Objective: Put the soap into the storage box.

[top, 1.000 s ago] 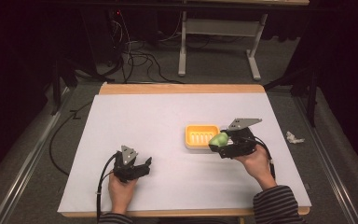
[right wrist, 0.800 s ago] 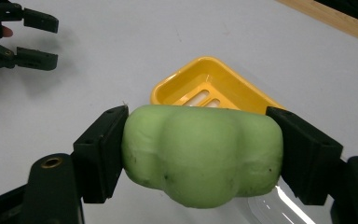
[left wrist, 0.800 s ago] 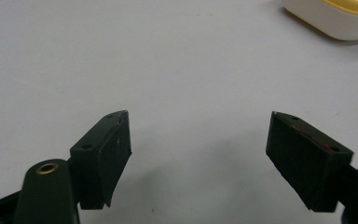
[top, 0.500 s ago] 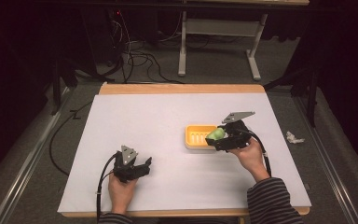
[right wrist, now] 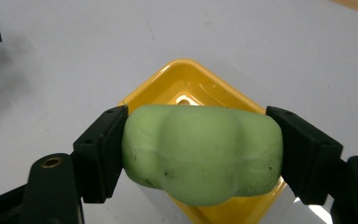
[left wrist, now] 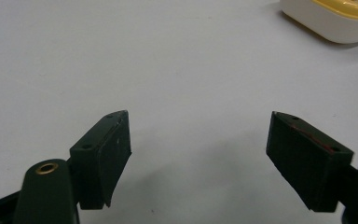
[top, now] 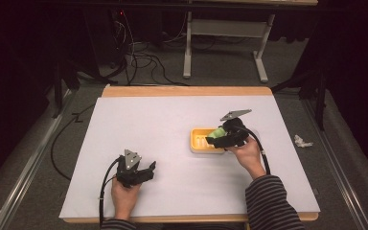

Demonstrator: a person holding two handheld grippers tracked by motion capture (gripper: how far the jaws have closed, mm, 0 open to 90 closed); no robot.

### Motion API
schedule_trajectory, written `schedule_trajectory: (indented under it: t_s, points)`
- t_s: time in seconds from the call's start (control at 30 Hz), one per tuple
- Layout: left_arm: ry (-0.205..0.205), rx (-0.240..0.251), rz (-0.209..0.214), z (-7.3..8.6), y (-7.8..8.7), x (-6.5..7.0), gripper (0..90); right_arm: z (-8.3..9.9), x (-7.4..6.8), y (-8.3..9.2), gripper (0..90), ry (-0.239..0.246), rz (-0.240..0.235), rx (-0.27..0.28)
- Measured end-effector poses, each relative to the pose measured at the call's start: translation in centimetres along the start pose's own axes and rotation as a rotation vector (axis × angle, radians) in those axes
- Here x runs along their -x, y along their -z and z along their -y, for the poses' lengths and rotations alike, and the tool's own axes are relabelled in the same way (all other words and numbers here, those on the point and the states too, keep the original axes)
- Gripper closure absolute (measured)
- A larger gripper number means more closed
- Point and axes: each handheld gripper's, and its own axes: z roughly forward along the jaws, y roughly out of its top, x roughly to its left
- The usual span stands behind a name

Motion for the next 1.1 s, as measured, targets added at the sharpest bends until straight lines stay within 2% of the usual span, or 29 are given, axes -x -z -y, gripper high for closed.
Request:
schedule_trajectory:
  t_s: [0.13, 0.23, 0.53, 1.1]
  points:
    - [0.0, 0.0, 0.0, 0.0, 0.0, 0.0, 22.5, 0.0, 0.1, -0.8, 25.4, -0.019, 0.005, -0.017]
    - [-0.001, -0.001, 0.0, 0.0, 0.0, 0.0, 22.5, 0.0, 0.1, -1.2, 25.4, -0.016, 0.007, -0.034]
    - [-0.001, 0.0, -0.001, 0.0, 0.0, 0.0, 22.5, 0.1, 0.4, -2.4, 25.3, -0.037, 0.017, -0.048]
    - [-0.002, -0.001, -0.001, 0.0, 0.0, 0.0, 22.6, 0.7, 0.4, -3.7, 25.3, -0.025, 0.034, -0.071]
